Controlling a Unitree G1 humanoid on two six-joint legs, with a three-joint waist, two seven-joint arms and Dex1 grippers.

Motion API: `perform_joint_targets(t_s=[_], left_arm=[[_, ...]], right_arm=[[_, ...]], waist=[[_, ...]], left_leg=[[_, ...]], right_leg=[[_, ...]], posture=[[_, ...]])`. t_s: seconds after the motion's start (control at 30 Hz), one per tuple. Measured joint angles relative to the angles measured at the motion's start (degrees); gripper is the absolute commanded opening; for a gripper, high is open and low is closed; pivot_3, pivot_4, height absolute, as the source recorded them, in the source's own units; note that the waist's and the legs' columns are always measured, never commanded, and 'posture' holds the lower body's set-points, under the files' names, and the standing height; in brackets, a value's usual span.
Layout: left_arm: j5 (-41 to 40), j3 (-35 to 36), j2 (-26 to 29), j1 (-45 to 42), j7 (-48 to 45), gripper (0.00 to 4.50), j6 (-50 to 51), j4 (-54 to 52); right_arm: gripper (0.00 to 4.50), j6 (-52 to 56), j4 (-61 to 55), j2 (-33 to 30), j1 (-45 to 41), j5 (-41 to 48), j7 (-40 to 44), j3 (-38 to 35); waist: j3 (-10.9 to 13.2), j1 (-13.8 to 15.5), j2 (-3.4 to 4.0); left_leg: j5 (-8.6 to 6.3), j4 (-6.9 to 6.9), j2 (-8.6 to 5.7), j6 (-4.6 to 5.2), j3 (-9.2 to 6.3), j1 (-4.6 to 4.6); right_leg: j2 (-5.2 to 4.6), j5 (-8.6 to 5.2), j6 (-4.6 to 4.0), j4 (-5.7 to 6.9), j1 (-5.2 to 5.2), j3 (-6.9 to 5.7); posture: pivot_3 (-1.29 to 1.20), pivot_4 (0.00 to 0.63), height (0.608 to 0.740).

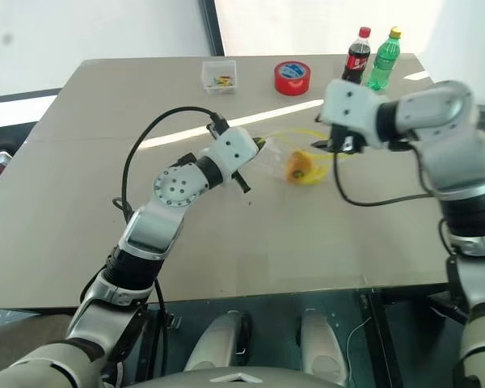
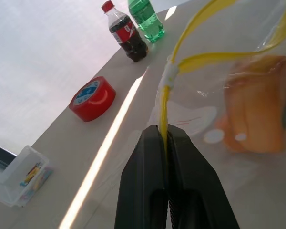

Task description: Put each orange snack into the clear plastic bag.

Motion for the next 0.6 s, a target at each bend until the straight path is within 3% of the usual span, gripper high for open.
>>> perform_joint_targets(t_s=[0.13, 0.57, 0.6], left_arm=[[0.4, -0.1, 0.7, -2.5, -2.1, 0.0, 2.3, -2.1], [0.6, -0.1, 1.8, -2.4, -4.7, 0.0, 7.6, -5.6], [0.6, -0.1, 1.9, -2.3, -4.8, 0.0, 7.7, -5.6]], right_arm=[[2.26, -3.4, 0.7, 4.0, -0.1, -0.4, -2.0, 1.9], [2.26, -10.1, 4.3, 6.0, -1.4, -1.8, -3.5, 2.6], [2.03, -10.5, 4.5, 6.2, -1.5, -1.8, -3.5, 2.6]], waist=[[0.0, 0.4, 0.0], [0.0, 0.2, 0.0], [0.0, 0.2, 0.0]], left_leg=[[0.0, 0.03, -0.02, 0.0, -0.02, -0.13], [0.0, 0.03, -0.01, 0.0, -0.07, -0.15], [0.0, 0.03, -0.01, 0.0, -0.07, -0.15]], right_leg=[[-0.02, 0.0, 0.0, -0.08, -0.01, -0.15], [-0.01, 0.0, -0.01, -0.07, -0.01, -0.22], [-0.01, 0.0, -0.01, -0.07, -0.01, -0.22]], posture=[[0.0, 0.15, 0.74], [0.0, 0.15, 0.74], [0.0, 0.15, 0.74]])
